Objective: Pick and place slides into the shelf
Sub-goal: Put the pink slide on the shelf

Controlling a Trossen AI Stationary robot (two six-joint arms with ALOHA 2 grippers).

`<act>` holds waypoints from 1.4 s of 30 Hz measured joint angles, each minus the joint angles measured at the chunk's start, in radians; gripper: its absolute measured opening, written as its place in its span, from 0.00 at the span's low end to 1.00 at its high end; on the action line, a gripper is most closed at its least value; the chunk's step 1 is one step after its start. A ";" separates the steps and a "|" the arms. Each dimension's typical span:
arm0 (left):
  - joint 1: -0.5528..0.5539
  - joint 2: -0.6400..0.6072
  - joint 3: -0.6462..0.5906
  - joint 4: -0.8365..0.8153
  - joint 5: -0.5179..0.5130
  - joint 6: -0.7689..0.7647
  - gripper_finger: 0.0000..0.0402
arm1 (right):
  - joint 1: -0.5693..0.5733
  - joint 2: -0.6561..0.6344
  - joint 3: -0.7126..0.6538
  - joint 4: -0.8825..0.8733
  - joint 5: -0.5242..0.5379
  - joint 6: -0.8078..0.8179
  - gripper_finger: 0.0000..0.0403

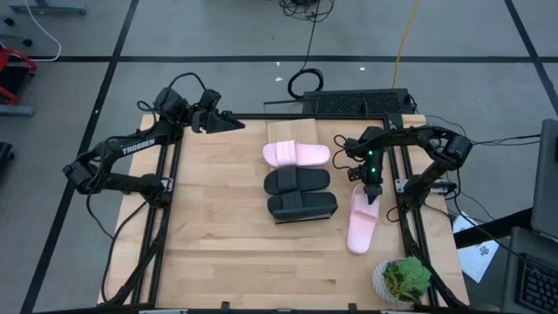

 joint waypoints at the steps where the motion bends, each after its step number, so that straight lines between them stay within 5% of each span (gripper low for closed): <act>1: 0.000 0.000 0.000 0.000 0.001 0.002 0.65 | 0.000 0.000 0.000 0.002 0.000 0.000 0.23; 6: 0.000 0.000 0.000 0.000 0.001 0.006 0.65 | -0.003 0.000 0.000 0.001 0.003 0.001 0.02; 16: 0.000 0.000 0.000 0.000 0.011 -0.001 0.65 | -0.050 -0.017 0.000 -0.051 0.027 0.019 0.01; 32: 0.000 0.000 0.000 0.001 0.013 -0.018 0.65 | -0.126 -0.267 0.030 -0.285 0.137 0.046 0.00; 37: 0.000 0.000 0.000 0.001 0.012 -0.043 0.65 | -0.150 -0.342 0.117 -0.259 0.160 0.095 0.00; 42: 0.000 0.000 0.000 0.001 -0.014 -0.070 0.65 | -0.152 -0.359 0.318 -0.251 0.291 0.101 0.00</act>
